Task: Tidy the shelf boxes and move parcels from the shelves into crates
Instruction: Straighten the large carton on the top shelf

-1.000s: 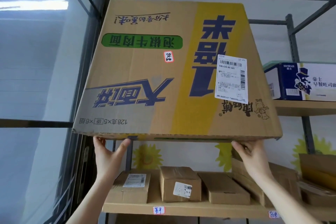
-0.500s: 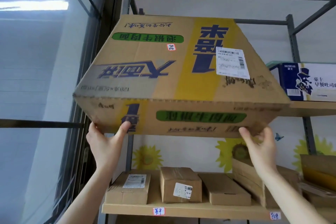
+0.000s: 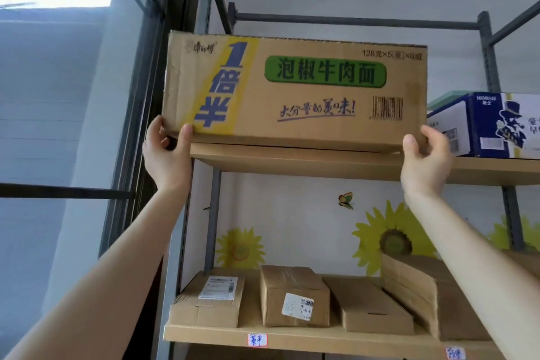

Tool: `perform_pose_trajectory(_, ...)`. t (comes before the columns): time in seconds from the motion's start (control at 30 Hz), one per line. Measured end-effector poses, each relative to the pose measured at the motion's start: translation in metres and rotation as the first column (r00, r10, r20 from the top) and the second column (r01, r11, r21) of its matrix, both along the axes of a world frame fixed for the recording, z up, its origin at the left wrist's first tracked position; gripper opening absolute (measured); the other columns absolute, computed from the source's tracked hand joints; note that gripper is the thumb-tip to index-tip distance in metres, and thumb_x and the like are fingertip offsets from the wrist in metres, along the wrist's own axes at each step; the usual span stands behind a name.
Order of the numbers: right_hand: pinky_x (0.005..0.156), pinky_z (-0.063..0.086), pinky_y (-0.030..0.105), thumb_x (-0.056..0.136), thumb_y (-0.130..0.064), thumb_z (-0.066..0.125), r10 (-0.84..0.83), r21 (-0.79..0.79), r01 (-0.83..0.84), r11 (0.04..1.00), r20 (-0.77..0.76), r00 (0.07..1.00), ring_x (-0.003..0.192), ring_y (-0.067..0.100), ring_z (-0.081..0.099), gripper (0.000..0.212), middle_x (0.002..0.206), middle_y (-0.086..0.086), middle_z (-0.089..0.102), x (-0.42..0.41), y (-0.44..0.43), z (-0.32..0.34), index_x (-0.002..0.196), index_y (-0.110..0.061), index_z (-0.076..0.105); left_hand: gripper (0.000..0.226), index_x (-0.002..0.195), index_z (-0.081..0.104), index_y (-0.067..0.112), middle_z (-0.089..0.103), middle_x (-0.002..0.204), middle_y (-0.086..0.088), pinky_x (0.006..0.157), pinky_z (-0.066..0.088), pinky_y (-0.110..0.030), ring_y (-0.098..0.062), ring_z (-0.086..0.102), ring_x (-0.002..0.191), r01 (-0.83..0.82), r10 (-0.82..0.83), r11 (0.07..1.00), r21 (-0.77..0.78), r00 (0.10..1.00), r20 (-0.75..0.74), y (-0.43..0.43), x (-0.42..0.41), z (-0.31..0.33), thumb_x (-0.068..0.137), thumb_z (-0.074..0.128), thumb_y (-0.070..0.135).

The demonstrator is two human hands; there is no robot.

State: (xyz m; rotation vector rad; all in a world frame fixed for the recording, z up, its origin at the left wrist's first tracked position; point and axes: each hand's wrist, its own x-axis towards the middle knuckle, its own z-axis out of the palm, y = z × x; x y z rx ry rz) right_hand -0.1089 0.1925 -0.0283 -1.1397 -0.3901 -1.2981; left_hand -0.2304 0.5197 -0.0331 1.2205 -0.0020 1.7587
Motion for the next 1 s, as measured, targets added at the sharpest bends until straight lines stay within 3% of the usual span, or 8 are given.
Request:
perform_pose_trajectory(0.17, 0.101, 0.038, 0.036, 0.094, -0.018, 0.048, -0.150, -0.129, 0.145, 0.981, -0.033, 0.988, 0.119, 0.028, 0.049, 0.034, 0.129, 0.013, 0.056, 0.021, 0.003, 0.008, 0.126, -0.007, 0.053, 0.048, 0.125, 0.052, 0.023, 0.061, 0.118, 0.001, 0.085, 0.041, -0.018, -0.008, 0.055, 0.100, -0.016, 0.016, 1.000, 0.010, 1.000, -0.017, 0.007, 0.010, 0.016, 0.081, 0.065, 0.038)
perform_pose_trajectory(0.4, 0.101, 0.037, 0.031, 0.097, -0.021, 0.041, -0.149, -0.103, 0.142, 0.984, -0.056, 0.987, 0.124, 0.025, 0.046, 0.036, 0.134, 0.010, 0.052, 0.051, -0.002, 0.006, 0.130, -0.011, 0.050, 0.048, 0.127, 0.049, 0.022, 0.053, 0.120, 0.007, 0.095, 0.047, -0.026, -0.012, 0.055, 0.113, 0.027, -0.033, 0.997, 0.069, 0.996, 0.080, -0.005, 0.032, 0.011, 0.083, 0.064, 0.035)
perform_pose_trajectory(0.63, 0.091, 0.038, 0.011, 0.095, -0.021, 0.044, -0.083, 0.062, 0.082, 0.995, 0.015, 0.996, 0.116, 0.021, 0.054, 0.035, 0.125, 0.012, 0.060, 0.061, -0.003, 0.002, 0.124, -0.006, 0.057, 0.048, 0.126, 0.048, 0.018, 0.051, 0.116, 0.006, 0.076, 0.047, -0.006, -0.003, 0.055, 0.101, 0.031, -0.042, 0.996, 0.082, 0.990, 0.137, -0.003, 0.036, 0.011, 0.083, 0.064, 0.034)
perform_pose_trajectory(0.8, 0.079, 0.035, -0.005, 0.092, -0.021, 0.046, -0.040, 0.155, 0.023, 0.988, 0.107, 0.993, 0.107, 0.011, 0.055, 0.037, 0.121, 0.009, 0.061, 0.062, -0.001, 0.002, 0.124, -0.006, 0.057, 0.048, 0.126, 0.049, 0.016, 0.053, 0.118, 0.001, 0.074, 0.046, -0.005, -0.002, 0.056, 0.098, 0.042, -0.056, 0.996, 0.081, 0.984, 0.172, -0.001, 0.040, 0.011, 0.083, 0.064, 0.033)
perform_pose_trajectory(0.9, 0.087, 0.038, 0.002, 0.091, -0.022, 0.046, -0.049, 0.156, 0.031, 0.987, 0.113, 0.992, 0.110, 0.013, 0.055, 0.038, 0.122, 0.009, 0.060, 0.064, 0.000, 0.002, 0.124, -0.006, 0.057, 0.048, 0.126, 0.049, 0.016, 0.052, 0.117, 0.004, 0.073, 0.045, -0.003, 0.001, 0.055, 0.098, 0.051, -0.061, 0.997, 0.064, 0.984, 0.167, 0.001, 0.044, 0.012, 0.083, 0.064, 0.032)
perform_pose_trajectory(1.0, 0.102, 0.039, 0.021, 0.092, -0.020, 0.048, -0.046, 0.087, 0.040, 0.995, 0.058, 0.997, 0.119, 0.019, 0.053, 0.037, 0.127, 0.010, 0.058, 0.069, 0.002, 0.002, 0.126, -0.006, 0.056, 0.049, 0.129, 0.047, 0.017, 0.051, 0.117, 0.007, 0.072, 0.046, -0.003, -0.002, 0.053, 0.104, 0.054, -0.060, 0.997, 0.049, 0.991, 0.122, 0.003, 0.051, 0.013, 0.085, 0.063, 0.030)
